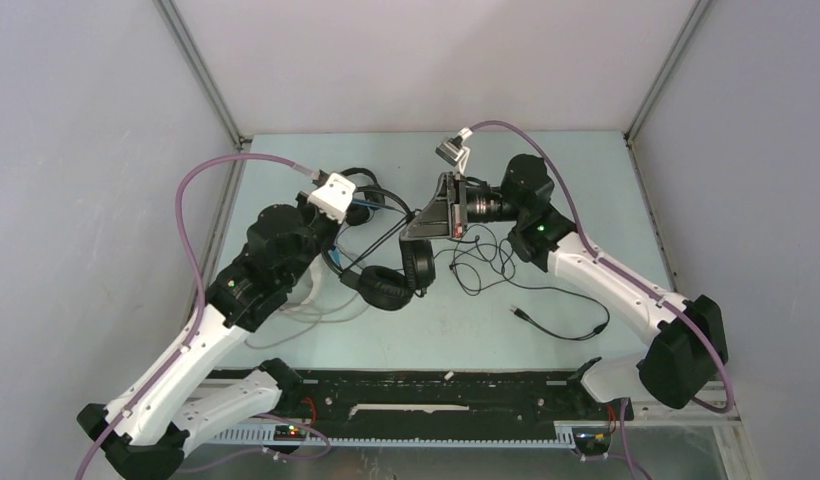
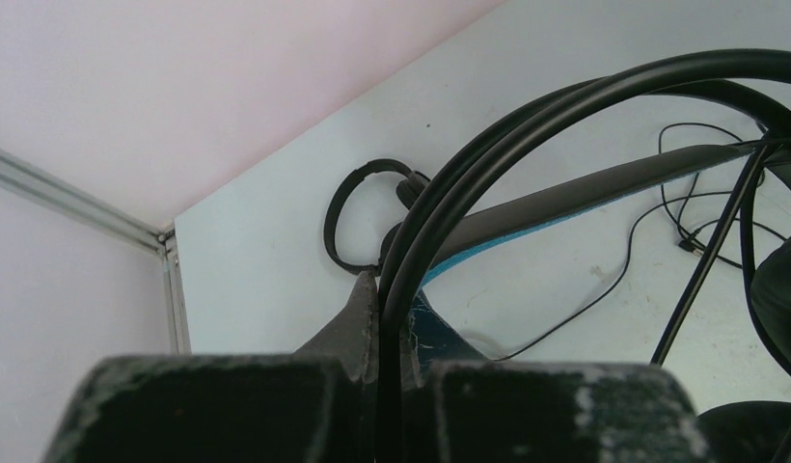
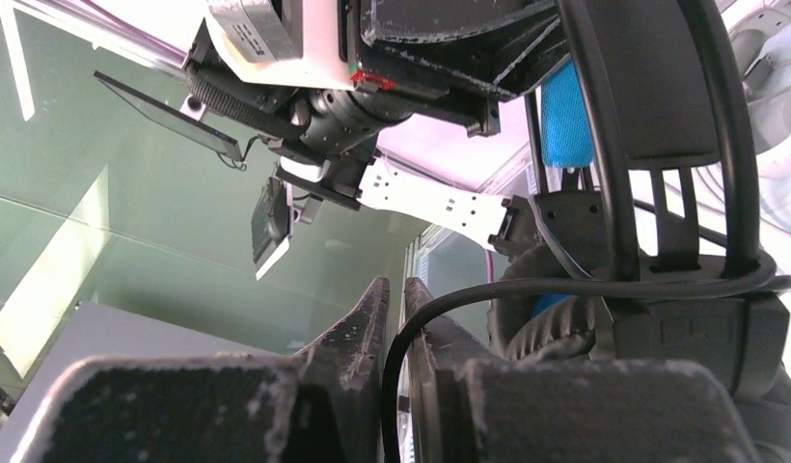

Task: Wrap the headphones
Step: Wrap the headphones cable around the headphones.

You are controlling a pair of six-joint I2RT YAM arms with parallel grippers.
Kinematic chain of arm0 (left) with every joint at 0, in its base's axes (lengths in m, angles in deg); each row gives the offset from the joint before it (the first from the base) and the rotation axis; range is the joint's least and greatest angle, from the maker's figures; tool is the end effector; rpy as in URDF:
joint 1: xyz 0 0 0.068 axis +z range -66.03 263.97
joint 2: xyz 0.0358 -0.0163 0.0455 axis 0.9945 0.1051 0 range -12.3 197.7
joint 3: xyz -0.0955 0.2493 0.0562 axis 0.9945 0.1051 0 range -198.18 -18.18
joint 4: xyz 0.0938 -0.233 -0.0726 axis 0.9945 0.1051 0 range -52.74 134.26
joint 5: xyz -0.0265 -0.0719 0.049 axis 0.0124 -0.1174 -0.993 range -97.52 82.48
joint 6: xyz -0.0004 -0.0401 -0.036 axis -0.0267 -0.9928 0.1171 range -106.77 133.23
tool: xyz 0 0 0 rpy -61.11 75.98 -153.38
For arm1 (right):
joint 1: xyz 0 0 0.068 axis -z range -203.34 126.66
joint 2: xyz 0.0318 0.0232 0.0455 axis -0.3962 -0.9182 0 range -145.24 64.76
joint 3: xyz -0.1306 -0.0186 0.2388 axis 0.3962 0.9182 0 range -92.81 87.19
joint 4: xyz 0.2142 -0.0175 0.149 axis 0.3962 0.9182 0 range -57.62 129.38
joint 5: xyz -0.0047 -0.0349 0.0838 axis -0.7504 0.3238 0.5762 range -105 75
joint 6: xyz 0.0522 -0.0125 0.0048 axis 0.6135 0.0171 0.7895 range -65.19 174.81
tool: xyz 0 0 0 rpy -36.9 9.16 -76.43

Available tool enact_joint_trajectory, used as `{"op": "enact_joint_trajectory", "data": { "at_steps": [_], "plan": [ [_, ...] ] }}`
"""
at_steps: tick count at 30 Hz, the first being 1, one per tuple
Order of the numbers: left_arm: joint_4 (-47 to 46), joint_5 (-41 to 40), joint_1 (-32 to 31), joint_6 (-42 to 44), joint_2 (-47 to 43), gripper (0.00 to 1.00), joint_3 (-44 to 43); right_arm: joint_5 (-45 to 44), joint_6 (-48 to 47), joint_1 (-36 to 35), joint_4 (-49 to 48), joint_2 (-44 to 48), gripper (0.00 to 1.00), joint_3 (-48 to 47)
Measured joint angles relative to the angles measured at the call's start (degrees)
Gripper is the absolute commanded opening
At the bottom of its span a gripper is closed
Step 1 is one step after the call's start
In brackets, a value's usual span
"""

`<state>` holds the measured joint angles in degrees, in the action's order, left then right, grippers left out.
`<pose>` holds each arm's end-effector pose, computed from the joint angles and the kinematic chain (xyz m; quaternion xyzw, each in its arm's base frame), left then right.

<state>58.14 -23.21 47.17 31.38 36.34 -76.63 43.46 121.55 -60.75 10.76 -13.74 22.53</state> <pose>0.1523 -0.1019 0.3918 0.2759 0.7185 0.0020 0.6384 0.2290 0.2133 0.3845 -0.2107 0.6482 0.7160 0.1509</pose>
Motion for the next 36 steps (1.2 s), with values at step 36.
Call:
{"op": "enact_joint_trajectory", "data": {
  "at_steps": [36],
  "plan": [
    [15.72,-22.1,-0.79,-40.37,11.78,0.0,-15.21,-19.69,-27.85,-11.98,19.21,-0.96,0.21,-7.85]
  ]
}}
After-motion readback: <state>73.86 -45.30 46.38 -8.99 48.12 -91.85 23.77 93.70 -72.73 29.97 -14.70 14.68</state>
